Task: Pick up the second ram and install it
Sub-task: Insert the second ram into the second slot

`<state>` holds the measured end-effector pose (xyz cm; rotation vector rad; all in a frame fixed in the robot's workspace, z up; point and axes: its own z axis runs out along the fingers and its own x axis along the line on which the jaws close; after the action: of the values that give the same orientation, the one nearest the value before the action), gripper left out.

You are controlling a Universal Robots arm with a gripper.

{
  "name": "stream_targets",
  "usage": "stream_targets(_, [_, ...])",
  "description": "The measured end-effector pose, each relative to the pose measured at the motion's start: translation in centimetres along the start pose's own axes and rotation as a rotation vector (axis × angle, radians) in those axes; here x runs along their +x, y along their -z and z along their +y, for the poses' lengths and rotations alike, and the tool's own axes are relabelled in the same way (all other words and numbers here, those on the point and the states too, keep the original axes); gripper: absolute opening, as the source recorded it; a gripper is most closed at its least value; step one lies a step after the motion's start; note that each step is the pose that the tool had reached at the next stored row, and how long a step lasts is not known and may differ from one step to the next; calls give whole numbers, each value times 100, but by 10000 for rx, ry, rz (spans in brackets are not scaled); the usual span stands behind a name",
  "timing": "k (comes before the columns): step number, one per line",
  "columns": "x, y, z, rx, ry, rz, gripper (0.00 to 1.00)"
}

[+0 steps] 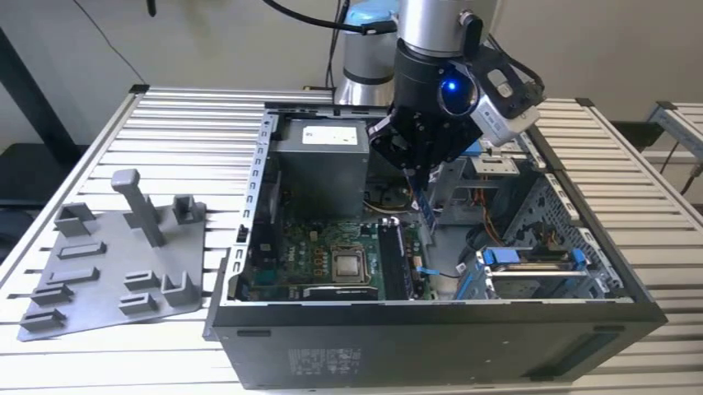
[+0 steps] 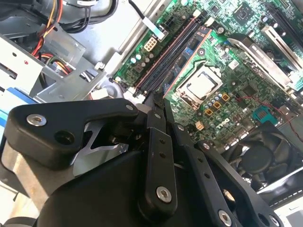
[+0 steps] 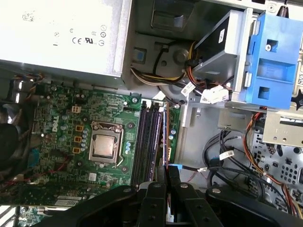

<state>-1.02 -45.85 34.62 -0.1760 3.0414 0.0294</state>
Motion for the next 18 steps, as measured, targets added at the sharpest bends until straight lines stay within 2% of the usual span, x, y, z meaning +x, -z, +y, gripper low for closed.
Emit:
stream_targets(5, [0,-3,1,3,-30,-1,14])
stream_targets(10, [1,-9,0,43,-420,-4,14])
stream_targets(18, [1,-13,1,48,-474,-6,14])
